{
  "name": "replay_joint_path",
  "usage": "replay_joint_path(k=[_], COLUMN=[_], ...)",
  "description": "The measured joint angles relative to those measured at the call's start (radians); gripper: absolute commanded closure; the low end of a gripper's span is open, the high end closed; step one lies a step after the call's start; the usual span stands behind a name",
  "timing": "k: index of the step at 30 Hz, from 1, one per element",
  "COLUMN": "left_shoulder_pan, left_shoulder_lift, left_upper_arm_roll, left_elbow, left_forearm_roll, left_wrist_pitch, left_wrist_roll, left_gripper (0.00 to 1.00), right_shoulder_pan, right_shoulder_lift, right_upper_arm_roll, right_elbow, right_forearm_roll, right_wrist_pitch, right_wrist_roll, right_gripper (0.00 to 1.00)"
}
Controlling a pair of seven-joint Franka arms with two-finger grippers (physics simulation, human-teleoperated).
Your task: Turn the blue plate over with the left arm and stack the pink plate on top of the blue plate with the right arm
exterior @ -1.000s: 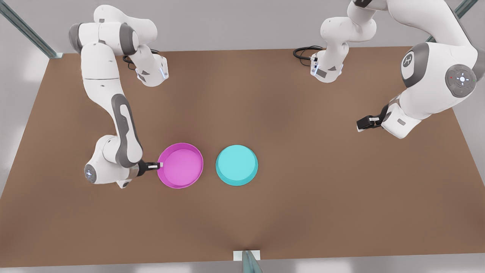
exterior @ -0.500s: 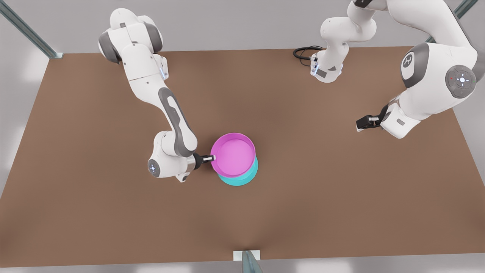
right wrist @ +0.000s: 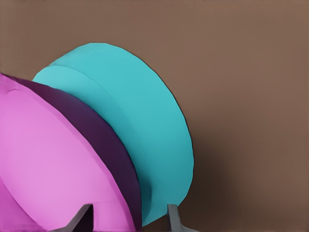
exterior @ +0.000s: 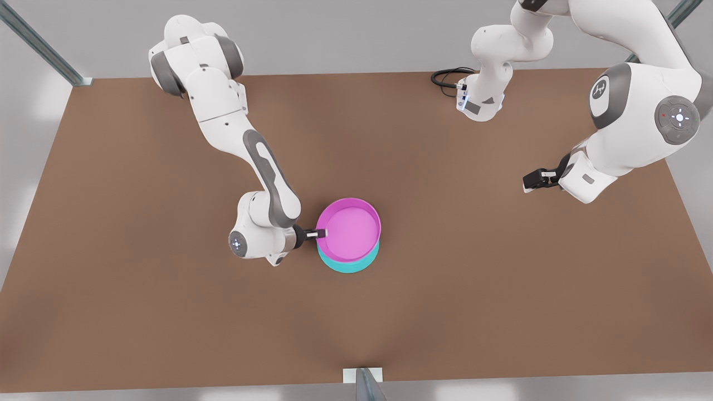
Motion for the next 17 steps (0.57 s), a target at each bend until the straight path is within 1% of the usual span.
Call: replay_joint_path(k=[4, 6, 7, 8, 10, 12, 14, 17], left_shoulder_pan=[0.000, 0.000, 0.000, -0.001, -0.002, -0.004, -0.005, -0.009], left_shoulder_lift=[0.000, 0.000, 0.000, 0.000, 0.000, 0.000, 0.000, 0.000], left_upper_arm_roll=[0.000, 0.000, 0.000, 0.000, 0.000, 0.000, 0.000, -0.002], left_elbow=[0.000, 0.000, 0.000, 0.000, 0.000, 0.000, 0.001, 0.016], left_forearm_roll=[0.000, 0.000, 0.000, 0.000, 0.000, 0.000, 0.001, 0.002], left_wrist_pitch=[0.000, 0.000, 0.000, 0.000, 0.000, 0.000, 0.000, -0.001], left_wrist_roll=[0.001, 0.001, 0.001, 0.001, 0.001, 0.001, 0.001, -0.001], left_gripper=[0.00, 0.00, 0.00, 0.00, 0.00, 0.00, 0.00, 0.00], right_shoulder_pan=[-0.010, -0.049, -0.094, -0.150, -0.232, -0.263, -0.274, -0.291], right_shoulder_lift=[-0.069, -0.162, -0.224, -0.290, -0.429, -0.579, -0.668, -0.701], right_upper_arm_roll=[-0.005, -0.010, -0.011, -0.012, -0.009, -0.006, -0.005, -0.004], right_elbow=[-0.010, -0.063, -0.081, -0.063, 0.016, 0.043, 0.050, 0.051], right_forearm_roll=[-0.003, -0.012, -0.053, -0.150, -0.437, -0.675, -0.827, -0.944], right_wrist_pitch=[-0.021, -0.056, -0.087, -0.130, -0.229, -0.318, -0.392, -0.470], right_wrist_roll=[0.012, 0.020, 0.025, 0.032, 0.043, 0.051, 0.056, 0.062], right_gripper=[0.00, 0.00, 0.00, 0.00, 0.00, 0.00, 0.00, 0.00])
